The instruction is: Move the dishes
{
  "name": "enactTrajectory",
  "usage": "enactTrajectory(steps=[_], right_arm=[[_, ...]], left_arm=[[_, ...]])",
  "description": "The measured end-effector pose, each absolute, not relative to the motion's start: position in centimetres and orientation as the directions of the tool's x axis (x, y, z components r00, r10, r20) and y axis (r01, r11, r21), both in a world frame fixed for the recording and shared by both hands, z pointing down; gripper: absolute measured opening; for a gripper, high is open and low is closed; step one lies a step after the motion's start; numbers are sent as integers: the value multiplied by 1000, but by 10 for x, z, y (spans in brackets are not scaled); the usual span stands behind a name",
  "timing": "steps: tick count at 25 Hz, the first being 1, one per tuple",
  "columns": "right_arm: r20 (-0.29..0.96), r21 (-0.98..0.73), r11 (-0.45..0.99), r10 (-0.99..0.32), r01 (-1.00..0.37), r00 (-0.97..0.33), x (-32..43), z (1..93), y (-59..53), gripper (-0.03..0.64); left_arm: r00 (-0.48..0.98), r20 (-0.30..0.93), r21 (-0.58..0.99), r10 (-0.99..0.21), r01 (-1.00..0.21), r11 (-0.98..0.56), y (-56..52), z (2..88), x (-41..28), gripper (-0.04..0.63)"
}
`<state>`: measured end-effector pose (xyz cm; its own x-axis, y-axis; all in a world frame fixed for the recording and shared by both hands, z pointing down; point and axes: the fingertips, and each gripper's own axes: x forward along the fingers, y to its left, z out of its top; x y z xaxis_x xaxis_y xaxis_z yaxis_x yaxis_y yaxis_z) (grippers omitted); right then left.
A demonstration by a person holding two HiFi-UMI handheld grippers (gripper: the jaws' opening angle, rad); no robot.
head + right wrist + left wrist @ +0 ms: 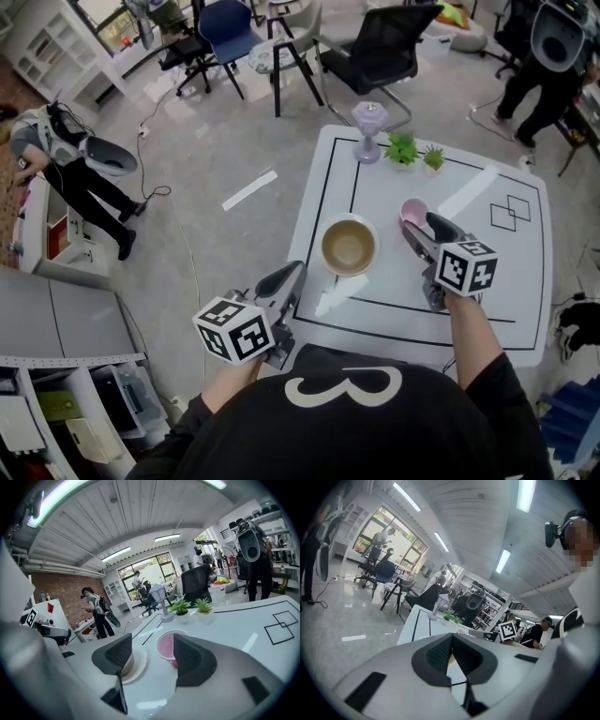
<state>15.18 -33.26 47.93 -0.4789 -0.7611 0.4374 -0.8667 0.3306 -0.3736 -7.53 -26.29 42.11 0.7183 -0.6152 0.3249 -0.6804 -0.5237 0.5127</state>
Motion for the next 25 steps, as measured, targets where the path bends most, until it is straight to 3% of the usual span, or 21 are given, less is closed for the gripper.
enactTrajectory(steps=[11, 25], right_arm=[[461, -421, 436, -652, -795, -602, 87, 499, -304, 252], [537, -503, 366, -577, -783, -615, 55, 552, -307, 209]], left_arm=[[697, 327, 505, -638, -700, -505, -250, 418, -90, 3], [664, 330, 497, -671, -727, -474, -244, 418, -109, 3]])
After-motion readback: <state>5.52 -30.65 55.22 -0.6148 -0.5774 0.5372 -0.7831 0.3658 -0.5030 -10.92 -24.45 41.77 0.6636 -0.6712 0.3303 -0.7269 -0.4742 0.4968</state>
